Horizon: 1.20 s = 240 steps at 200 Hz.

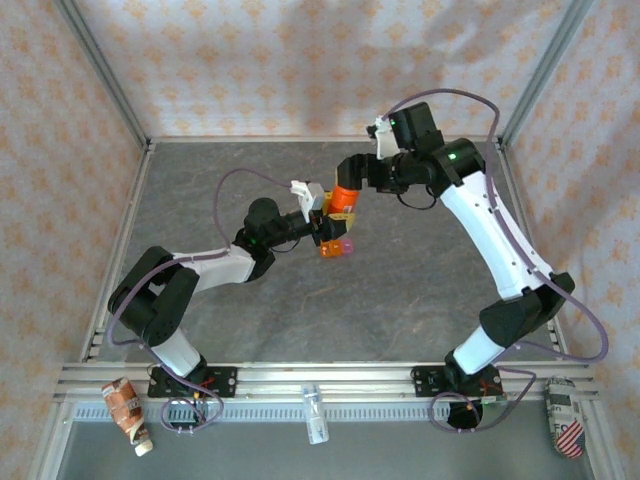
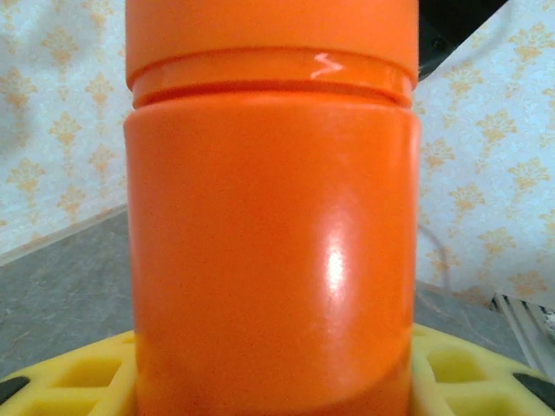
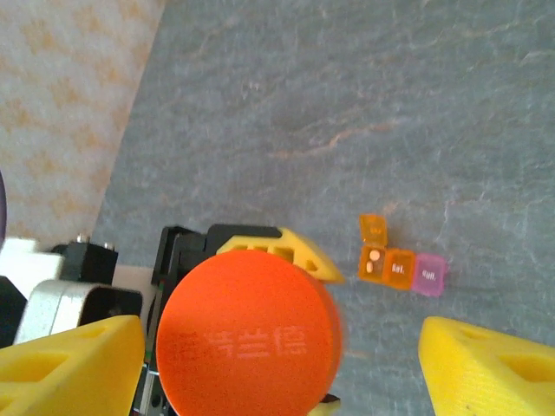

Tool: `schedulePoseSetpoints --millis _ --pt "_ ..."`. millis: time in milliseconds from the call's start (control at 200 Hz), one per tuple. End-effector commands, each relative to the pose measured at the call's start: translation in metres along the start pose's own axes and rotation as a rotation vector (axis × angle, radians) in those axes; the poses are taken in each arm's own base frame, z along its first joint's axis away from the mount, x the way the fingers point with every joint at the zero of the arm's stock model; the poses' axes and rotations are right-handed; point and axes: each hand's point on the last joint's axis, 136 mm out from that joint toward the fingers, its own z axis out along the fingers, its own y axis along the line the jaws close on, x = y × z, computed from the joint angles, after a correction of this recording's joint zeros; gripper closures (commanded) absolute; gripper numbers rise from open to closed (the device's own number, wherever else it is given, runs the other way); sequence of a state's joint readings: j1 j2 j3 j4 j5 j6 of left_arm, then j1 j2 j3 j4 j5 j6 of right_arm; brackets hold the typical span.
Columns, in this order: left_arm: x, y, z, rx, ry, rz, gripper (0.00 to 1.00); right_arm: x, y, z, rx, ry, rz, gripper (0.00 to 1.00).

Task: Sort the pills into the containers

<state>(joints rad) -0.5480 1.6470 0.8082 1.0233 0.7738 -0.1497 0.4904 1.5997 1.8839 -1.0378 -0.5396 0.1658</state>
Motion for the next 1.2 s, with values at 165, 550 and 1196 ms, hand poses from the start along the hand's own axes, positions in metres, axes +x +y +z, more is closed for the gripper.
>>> schedulePoseSetpoints --millis 165,550,1196 --pt "-0.025 -0.011 0.004 0.065 -0.064 0.032 1.00 0.017 0.007 0.003 0.012 0.067 -0.068 0.27" --pt "-0.020 -0.010 0.005 0.073 -0.049 0.022 1.00 0.009 0.006 0.013 0.025 0.048 -0.028 0.51" --pt "-0.002 0.014 0.000 -0.085 0.050 0.092 1.00 0.003 -0.003 0.030 0.110 -0.121 0.104 0.58"
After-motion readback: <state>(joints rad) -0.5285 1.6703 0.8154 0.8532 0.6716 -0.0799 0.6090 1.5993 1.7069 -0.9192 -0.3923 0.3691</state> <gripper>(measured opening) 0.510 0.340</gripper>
